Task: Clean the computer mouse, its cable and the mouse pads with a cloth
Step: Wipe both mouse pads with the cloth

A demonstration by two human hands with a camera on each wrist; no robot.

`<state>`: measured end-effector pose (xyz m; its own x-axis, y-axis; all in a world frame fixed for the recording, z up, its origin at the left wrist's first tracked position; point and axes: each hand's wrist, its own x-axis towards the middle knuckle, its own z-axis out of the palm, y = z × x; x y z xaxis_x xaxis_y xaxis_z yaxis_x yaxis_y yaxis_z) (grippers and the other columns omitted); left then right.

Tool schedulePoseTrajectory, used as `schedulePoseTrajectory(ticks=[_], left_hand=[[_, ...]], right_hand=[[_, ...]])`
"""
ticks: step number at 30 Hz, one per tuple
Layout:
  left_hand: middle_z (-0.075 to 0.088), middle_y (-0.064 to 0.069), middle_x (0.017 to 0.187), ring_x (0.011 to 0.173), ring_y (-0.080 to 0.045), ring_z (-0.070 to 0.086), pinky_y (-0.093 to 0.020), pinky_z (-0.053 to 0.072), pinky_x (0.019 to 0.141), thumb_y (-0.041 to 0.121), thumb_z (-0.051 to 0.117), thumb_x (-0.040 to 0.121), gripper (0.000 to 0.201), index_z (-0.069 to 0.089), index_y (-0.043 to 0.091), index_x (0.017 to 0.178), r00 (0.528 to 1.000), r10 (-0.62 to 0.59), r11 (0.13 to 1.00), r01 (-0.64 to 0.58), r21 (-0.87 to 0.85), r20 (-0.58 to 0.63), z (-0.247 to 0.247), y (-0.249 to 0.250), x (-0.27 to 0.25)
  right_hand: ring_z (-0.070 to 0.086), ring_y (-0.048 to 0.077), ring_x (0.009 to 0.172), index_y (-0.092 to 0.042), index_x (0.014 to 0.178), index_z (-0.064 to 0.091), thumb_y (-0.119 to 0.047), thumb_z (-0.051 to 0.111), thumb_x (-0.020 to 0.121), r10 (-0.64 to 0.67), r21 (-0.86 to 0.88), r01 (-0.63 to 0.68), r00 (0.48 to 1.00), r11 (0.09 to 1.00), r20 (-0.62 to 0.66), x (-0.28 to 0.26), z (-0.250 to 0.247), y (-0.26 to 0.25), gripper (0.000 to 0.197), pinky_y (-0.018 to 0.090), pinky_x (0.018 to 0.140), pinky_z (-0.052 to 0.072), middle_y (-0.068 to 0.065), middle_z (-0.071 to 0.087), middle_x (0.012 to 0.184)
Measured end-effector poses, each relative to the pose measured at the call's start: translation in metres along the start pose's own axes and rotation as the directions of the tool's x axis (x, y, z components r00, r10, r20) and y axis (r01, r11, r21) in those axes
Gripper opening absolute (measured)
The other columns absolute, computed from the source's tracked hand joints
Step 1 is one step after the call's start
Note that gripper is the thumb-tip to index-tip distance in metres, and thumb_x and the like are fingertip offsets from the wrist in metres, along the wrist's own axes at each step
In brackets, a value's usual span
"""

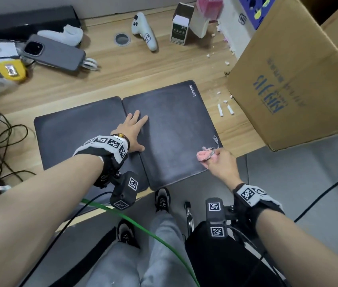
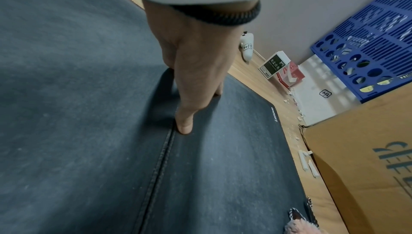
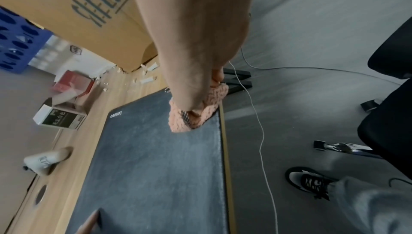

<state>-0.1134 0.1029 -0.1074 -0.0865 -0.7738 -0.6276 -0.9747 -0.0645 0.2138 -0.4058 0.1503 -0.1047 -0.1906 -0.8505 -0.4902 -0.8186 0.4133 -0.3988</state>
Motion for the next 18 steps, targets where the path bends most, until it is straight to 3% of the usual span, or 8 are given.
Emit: schedulePoseTrajectory(ticks=[5,8,13,16,18], left_hand=[[-0.018,-0.003,0.160,0.148,-0.025,-0.006,-0.047,0.022,0.116,0.046,0.078,0.073,0.121,-0.007,0.012,0.152,0.993,-0.102,0.992,0.098,-0.073,-0.054,0.003,-0.004,-0.008],[-0.019,-0.014,0.158,0.147,-0.033,-0.013,-0.045,0.010,0.120,0.065,0.074,0.067,0.136,-0.014,0.002,0.150,0.971,-0.232,0.971,0.229,-0.065,-0.055,0.004,-0.009,-0.013],[-0.023,-0.010,0.158,0.146,-0.034,-0.016,-0.046,0.003,0.119,0.078,0.069,0.057,0.146,-0.017,0.005,0.150,0.947,-0.319,0.943,0.314,-0.109,-0.038,0.004,-0.015,-0.019],[-0.028,-0.008,0.157,0.145,-0.032,-0.021,-0.049,0.003,0.119,0.080,0.068,0.056,0.147,-0.020,0.007,0.149,0.950,-0.310,0.944,0.305,-0.127,-0.026,0.007,-0.017,-0.019],[-0.029,-0.007,0.156,0.144,-0.031,-0.023,-0.050,0.001,0.119,0.080,0.066,0.057,0.146,-0.021,0.008,0.149,0.954,-0.298,0.947,0.291,-0.136,-0.028,0.008,-0.020,-0.020]], right_hand=[[0.060,0.032,0.109,-0.003,0.106,0.063,-0.024,0.075,0.075,-0.127,-0.041,0.132,0.987,0.990,0.096,-0.020,0.028,-0.038,0.039,0.037,0.092,0.049,0.017,0.066,0.112],[0.057,0.030,0.111,-0.008,0.111,0.061,-0.022,0.072,0.079,-0.183,-0.042,0.193,0.968,0.980,0.170,-0.033,0.051,-0.060,0.037,0.035,0.093,0.046,0.013,0.060,0.117],[0.052,0.026,0.112,-0.014,0.114,0.056,-0.017,0.066,0.084,-0.216,-0.029,0.228,0.950,0.973,0.224,-0.037,0.055,-0.058,0.032,0.028,0.089,0.038,0.008,0.052,0.119],[0.053,0.025,0.108,-0.013,0.108,0.057,-0.016,0.068,0.082,-0.213,-0.033,0.226,0.950,0.974,0.229,-0.036,0.054,-0.056,0.029,0.025,0.079,0.034,0.007,0.053,0.113],[0.053,0.025,0.108,-0.014,0.106,0.058,-0.016,0.069,0.081,-0.221,-0.037,0.236,0.947,0.971,0.235,-0.031,0.055,-0.066,0.028,0.025,0.080,0.034,0.007,0.054,0.112]])
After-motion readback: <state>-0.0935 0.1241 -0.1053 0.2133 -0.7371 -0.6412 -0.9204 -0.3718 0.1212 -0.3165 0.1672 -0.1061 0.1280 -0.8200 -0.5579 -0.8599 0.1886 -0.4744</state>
